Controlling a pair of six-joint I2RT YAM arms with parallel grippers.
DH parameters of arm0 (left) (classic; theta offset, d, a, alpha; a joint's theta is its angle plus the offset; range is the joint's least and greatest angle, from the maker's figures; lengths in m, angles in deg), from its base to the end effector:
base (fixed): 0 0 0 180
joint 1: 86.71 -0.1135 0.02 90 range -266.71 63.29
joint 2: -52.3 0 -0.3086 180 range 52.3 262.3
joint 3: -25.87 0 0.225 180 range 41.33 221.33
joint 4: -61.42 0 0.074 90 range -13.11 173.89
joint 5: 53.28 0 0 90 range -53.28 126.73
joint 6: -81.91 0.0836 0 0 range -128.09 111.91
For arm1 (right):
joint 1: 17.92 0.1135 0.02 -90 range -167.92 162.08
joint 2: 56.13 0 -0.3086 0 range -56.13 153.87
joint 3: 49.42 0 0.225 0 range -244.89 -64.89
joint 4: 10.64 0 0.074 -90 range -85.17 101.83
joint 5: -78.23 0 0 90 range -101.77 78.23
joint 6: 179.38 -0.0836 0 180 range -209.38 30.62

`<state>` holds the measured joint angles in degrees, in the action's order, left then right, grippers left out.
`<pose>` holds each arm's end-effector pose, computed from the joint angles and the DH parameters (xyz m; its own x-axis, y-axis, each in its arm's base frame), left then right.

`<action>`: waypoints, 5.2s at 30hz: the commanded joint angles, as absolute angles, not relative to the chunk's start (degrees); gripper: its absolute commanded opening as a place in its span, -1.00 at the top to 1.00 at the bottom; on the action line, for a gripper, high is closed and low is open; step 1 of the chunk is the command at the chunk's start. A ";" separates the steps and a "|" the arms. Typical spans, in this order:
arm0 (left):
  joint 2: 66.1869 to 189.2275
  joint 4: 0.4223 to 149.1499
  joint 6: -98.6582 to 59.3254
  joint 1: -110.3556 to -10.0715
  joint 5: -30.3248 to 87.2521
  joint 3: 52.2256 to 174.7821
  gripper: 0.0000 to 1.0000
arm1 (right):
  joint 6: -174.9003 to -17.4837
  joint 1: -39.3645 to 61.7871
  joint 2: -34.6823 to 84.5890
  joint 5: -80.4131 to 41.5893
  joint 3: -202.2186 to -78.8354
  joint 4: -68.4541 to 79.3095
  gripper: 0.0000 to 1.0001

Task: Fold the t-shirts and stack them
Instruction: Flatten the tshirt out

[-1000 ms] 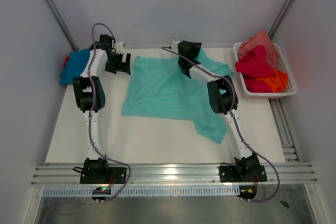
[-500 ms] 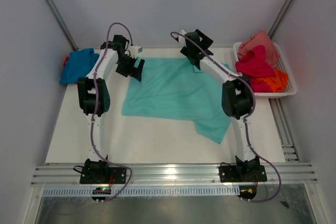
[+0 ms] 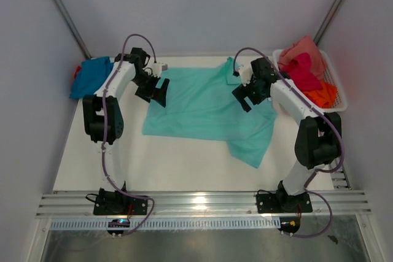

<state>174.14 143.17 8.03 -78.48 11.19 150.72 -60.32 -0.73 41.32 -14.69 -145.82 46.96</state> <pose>0.4270 -0.0982 0.2409 -0.8735 0.3795 -0.3049 0.4736 0.8074 -0.3519 0.3493 0.1125 0.2809 -0.5575 -0.6802 -0.4759 -0.6764 0.7045 -0.2147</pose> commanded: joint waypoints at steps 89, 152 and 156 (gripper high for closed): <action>180.71 134.10 1.32 -68.69 51.41 145.05 -0.98 | -62.57 -3.24 43.98 -5.89 -128.97 37.71 -0.99; 190.99 130.50 -3.16 -69.13 39.46 170.80 -0.98 | -61.87 2.82 60.33 -7.81 -159.37 35.42 -0.99; 192.31 130.94 -3.52 -69.13 37.17 171.32 -0.98 | -62.13 4.40 62.34 -7.29 -161.83 35.07 -0.99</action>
